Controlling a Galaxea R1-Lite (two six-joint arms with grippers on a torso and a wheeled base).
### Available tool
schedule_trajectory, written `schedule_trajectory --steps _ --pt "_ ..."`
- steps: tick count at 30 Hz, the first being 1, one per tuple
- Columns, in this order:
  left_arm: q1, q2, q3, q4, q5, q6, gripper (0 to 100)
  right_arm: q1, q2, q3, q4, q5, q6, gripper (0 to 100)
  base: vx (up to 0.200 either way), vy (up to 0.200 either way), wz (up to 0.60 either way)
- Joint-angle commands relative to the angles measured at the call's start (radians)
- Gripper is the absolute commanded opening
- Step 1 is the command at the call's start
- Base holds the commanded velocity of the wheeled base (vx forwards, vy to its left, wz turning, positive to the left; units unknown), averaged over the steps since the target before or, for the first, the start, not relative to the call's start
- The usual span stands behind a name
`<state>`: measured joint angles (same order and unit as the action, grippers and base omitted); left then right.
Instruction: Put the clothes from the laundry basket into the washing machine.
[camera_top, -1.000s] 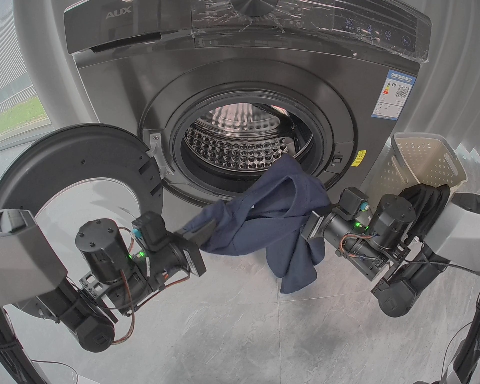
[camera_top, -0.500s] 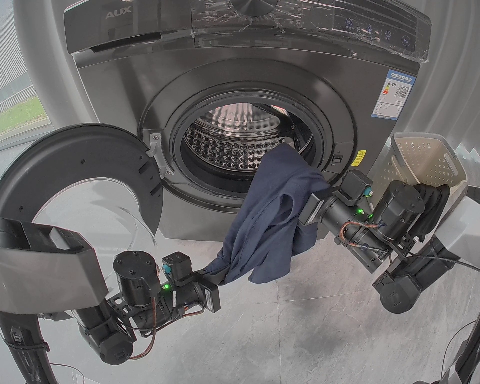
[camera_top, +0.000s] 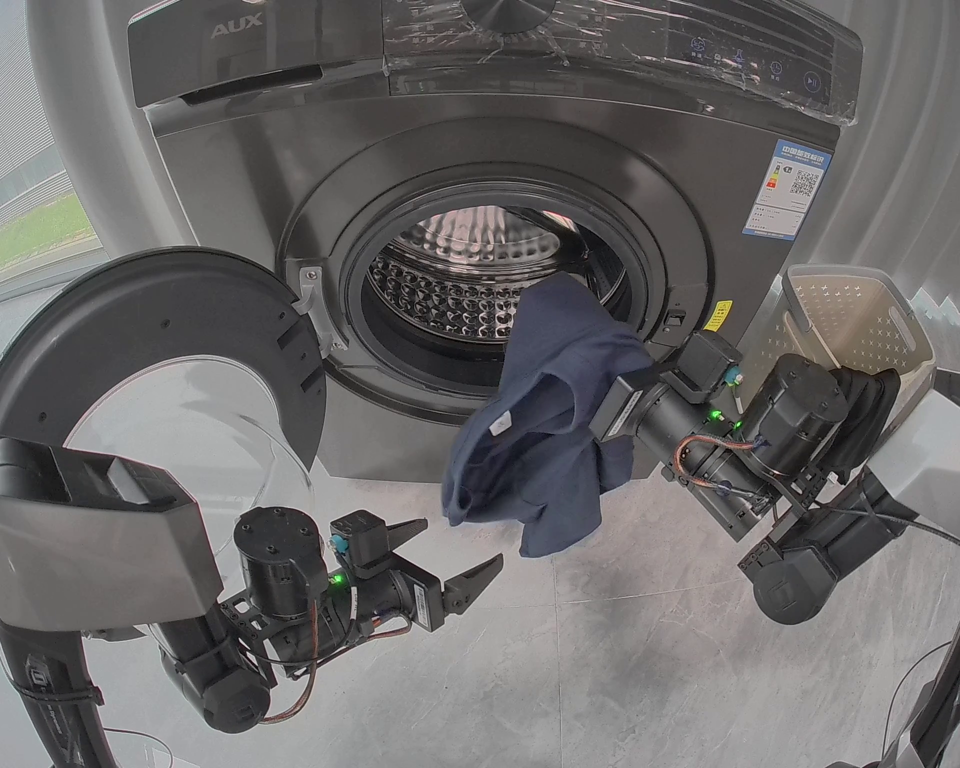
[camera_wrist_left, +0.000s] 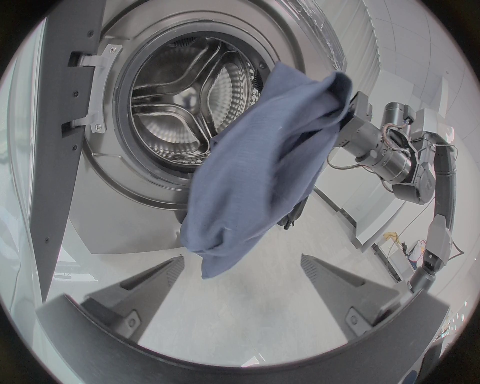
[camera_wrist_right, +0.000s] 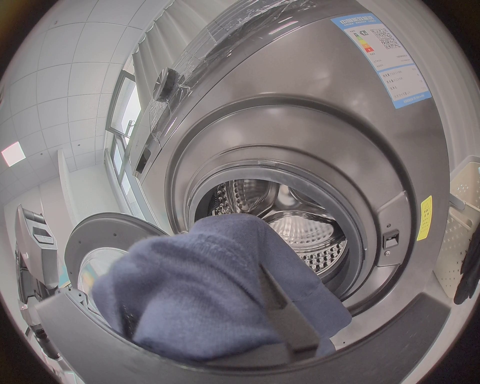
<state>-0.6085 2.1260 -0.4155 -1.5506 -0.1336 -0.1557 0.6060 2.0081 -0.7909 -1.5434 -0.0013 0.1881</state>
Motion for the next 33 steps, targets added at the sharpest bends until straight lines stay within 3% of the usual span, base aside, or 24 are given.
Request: schedule_trajectory --steps 1,6,11,22,33 --pt "-0.037 -0.047 0.026 -0.002 -0.003 0.005 100 0.001 0.037 -0.014 0.000 0.000 -0.004 0 0.000 0.000 0.00" --pt "-0.088 -0.060 -0.003 0.000 -0.003 0.007 100 0.012 0.052 -0.022 0.000 -0.002 -0.007 0 0.000 0.000 0.00" --pt "-0.077 -0.037 -0.109 -0.002 -0.001 0.007 100 0.028 0.051 -0.016 0.000 -0.014 -0.007 0 0.000 0.000 0.00" --pt "-0.089 0.032 -0.189 -0.002 -0.018 0.008 100 0.057 0.055 -0.024 0.002 -0.022 -0.007 0 0.000 0.000 0.00" --pt "-0.077 0.170 -0.358 -0.002 -0.029 0.012 100 0.115 0.054 -0.050 0.014 -0.066 -0.007 0 0.000 0.000 0.00"
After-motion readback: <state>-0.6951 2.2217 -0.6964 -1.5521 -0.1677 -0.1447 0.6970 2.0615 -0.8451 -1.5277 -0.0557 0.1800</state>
